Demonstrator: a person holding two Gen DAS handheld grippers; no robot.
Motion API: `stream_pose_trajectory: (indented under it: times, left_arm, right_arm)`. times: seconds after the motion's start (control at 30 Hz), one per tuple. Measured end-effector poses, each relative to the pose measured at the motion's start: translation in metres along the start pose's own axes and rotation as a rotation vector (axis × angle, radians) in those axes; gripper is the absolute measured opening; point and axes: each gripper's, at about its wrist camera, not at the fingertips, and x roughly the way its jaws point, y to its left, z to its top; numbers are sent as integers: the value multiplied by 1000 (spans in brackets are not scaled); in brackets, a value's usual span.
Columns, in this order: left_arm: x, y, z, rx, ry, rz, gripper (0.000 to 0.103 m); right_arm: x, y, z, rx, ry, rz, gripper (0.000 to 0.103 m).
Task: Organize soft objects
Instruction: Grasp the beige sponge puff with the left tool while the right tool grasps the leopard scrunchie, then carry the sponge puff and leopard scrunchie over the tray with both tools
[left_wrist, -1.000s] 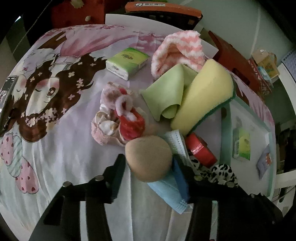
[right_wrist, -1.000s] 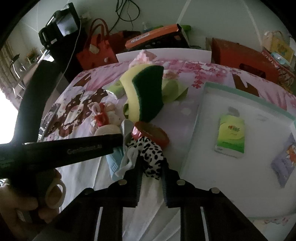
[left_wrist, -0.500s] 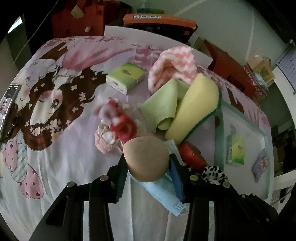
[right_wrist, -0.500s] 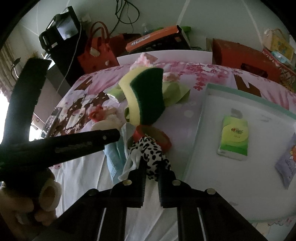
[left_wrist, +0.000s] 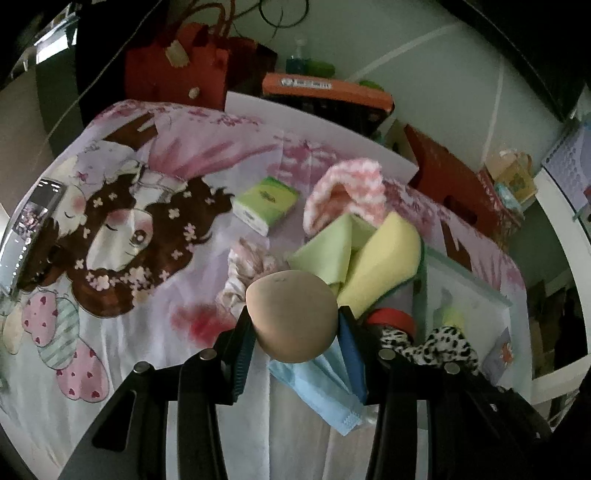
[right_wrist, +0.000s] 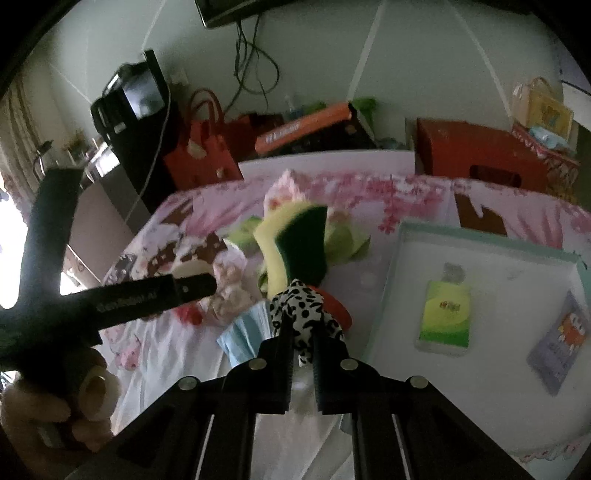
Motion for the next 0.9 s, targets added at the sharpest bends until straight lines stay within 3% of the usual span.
stream_pose_trajectory:
  times: [0.4, 0.9]
  left_arm:
    - [-23, 1, 8, -11, -103, -19, 45]
    - [-34, -10, 11, 16, -164, -37, 45]
  right_arm:
    - [-46, 11, 17, -13, -199, 81, 9]
    - [-55, -18, 23, 46, -227, 12, 9]
